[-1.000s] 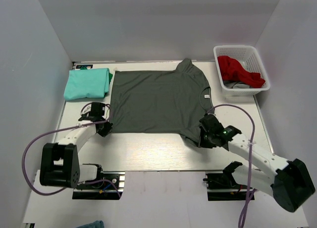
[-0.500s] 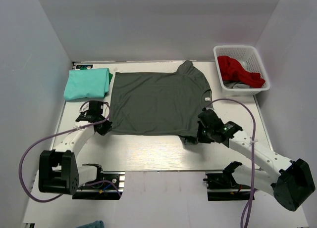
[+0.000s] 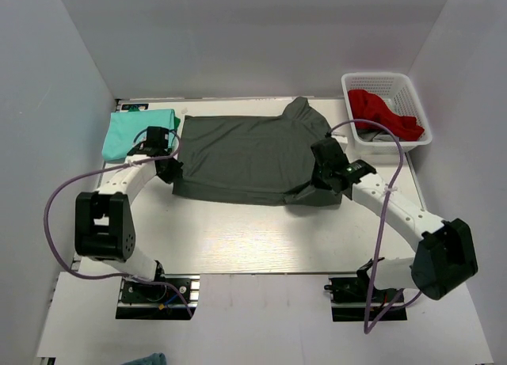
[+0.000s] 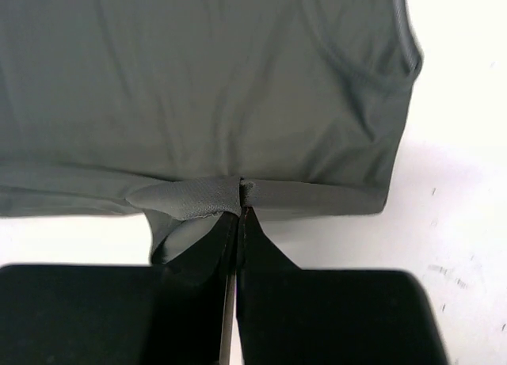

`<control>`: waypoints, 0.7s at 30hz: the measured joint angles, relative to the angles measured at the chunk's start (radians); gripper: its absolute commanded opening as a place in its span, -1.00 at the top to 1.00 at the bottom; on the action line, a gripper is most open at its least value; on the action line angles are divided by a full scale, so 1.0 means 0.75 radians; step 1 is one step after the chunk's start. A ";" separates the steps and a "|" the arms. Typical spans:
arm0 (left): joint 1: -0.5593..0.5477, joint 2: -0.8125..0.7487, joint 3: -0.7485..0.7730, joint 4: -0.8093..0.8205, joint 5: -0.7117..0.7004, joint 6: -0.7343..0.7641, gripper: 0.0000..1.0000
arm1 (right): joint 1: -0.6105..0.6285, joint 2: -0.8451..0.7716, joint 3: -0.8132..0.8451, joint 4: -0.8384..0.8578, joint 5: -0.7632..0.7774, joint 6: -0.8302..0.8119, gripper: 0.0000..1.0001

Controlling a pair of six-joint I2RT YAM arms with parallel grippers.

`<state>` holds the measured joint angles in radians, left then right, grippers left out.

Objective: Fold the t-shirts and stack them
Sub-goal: Fold the flattened tshirt in 1/3 of the way

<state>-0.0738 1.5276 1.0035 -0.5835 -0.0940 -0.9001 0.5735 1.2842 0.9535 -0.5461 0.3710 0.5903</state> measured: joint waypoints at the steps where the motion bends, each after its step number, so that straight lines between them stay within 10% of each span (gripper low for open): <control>1: 0.000 0.026 0.028 -0.004 -0.001 0.002 1.00 | -0.015 0.025 0.024 0.011 0.007 -0.011 1.00; 21: 0.000 0.543 0.612 -0.109 -0.148 0.019 0.87 | -0.268 0.620 0.443 0.230 -0.190 -0.341 1.00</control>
<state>-0.0738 1.9350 1.4628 -0.6655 -0.2050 -0.8860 0.3729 1.7493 1.2854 -0.3737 0.2283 0.3347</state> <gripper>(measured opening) 0.026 0.010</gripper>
